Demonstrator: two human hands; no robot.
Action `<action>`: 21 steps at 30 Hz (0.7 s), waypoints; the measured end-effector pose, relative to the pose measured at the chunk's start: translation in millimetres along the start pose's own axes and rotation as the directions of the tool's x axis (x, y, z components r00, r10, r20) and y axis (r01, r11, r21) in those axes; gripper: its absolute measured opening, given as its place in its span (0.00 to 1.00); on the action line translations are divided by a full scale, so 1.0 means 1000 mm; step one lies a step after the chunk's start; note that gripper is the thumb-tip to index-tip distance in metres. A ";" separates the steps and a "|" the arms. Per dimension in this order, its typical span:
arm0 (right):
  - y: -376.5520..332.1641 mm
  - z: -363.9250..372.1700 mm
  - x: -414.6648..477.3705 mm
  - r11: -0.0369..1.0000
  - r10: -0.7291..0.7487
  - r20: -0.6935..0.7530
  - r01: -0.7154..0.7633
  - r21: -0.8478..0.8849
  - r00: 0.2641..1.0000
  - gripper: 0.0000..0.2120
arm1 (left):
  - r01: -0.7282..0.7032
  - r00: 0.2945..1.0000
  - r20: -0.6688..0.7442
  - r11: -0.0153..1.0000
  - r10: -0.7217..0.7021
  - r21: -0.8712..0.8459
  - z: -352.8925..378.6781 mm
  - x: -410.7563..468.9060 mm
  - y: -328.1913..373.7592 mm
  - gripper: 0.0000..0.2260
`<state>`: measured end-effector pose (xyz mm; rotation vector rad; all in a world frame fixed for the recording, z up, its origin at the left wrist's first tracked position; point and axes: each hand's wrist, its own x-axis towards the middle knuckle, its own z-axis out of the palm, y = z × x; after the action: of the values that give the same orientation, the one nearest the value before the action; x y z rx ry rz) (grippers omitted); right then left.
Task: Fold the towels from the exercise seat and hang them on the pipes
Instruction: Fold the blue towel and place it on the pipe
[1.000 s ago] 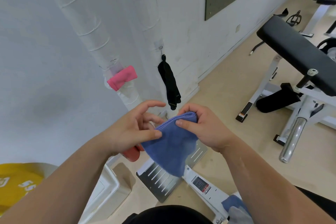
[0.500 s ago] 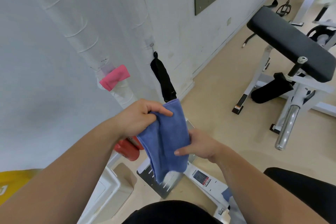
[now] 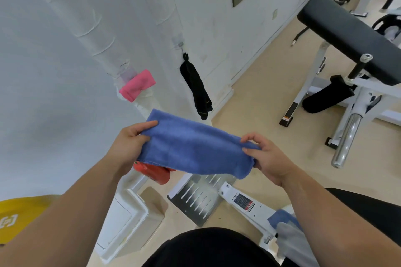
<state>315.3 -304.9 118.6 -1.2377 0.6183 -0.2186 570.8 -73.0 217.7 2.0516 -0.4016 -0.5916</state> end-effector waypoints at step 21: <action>0.002 -0.002 -0.003 0.961 0.147 -0.166 -0.101 0.257 0.975 0.12 | 0.040 0.998 0.045 0.979 -0.032 -0.200 0.037 -0.042 -0.004 0.22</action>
<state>310.8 -304.5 117.3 -0.9403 0.8010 -0.2976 515.4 -76.0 207.6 1.8588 -0.3154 -0.6699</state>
